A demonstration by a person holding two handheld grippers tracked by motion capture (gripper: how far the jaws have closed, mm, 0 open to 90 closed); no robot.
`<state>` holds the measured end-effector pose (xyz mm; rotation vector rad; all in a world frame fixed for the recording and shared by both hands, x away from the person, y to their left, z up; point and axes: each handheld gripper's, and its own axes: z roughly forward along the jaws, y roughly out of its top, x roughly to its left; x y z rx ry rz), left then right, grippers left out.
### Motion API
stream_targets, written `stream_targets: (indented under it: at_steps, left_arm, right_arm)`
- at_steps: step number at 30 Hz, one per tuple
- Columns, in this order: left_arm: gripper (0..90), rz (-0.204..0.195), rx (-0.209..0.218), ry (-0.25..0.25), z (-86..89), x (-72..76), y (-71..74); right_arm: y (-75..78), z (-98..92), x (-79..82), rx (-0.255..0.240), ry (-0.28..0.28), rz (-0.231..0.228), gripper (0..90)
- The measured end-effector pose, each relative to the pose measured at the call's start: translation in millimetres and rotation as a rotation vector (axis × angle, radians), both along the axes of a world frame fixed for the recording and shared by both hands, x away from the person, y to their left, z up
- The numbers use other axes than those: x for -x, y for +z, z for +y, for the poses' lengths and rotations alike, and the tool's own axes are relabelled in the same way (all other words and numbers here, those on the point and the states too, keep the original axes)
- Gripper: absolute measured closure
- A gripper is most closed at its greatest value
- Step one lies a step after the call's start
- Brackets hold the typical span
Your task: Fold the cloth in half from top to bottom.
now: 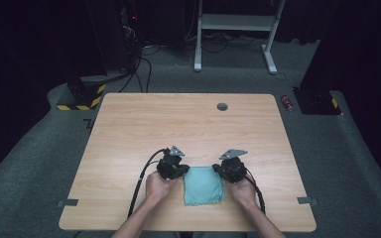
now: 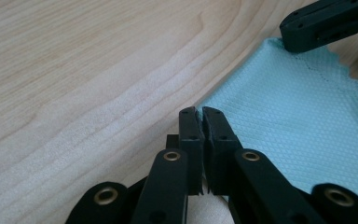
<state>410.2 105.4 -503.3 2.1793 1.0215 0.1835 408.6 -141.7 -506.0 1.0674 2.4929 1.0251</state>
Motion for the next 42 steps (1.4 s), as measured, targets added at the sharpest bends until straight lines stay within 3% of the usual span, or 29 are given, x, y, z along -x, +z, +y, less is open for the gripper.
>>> stream_targets:
  at_steps: [5,9,15,22,24,28,31,36,42]
  left_arm:
    - [87.2,-0.011,0.003,0.009,0.3,-7.9,5.4]
    - [87.2,-0.032,0.010,0.023,3.4,-22.3,12.3]
    - [87.1,-0.045,0.007,0.045,6.3,-42.6,19.7]
    - [87.0,-0.057,0.000,0.077,8.0,-62.3,16.0]
    - [86.9,-0.047,-0.004,0.093,9.2,-66.8,8.8]
    - [84.9,-0.046,-0.027,0.103,6.2,-68.3,1.6]
    - [70.2,-0.054,-0.027,0.129,6.5,-68.0,3.2]
    - [54.3,-0.107,-0.001,0.187,20.1,-59.0,18.0]
    - [49.8,-0.131,0.021,0.209,35.6,-48.2,25.7]
  right_arm:
    - [3.5,3.1,-7.5,0.004,-0.012,-0.006,90.0]
    - [9.7,3.0,-16.4,-0.022,-0.037,-0.007,90.0]
    - [13.6,9.8,-30.4,-0.008,-0.057,-0.029,90.0]
    - [15.0,18.4,-51.2,0.005,-0.095,-0.038,90.0]
    - [12.0,22.1,-57.7,0.013,-0.103,-0.042,90.0]
    - [2.6,24.5,-60.4,0.028,-0.111,-0.027,89.1]
    - [0.8,20.6,-62.2,0.002,-0.127,0.000,76.5]
    - [6.5,6.7,-57.4,-0.015,-0.161,-0.018,64.4]
    - [16.0,-7.4,-46.7,-0.047,-0.174,-0.053,60.5]
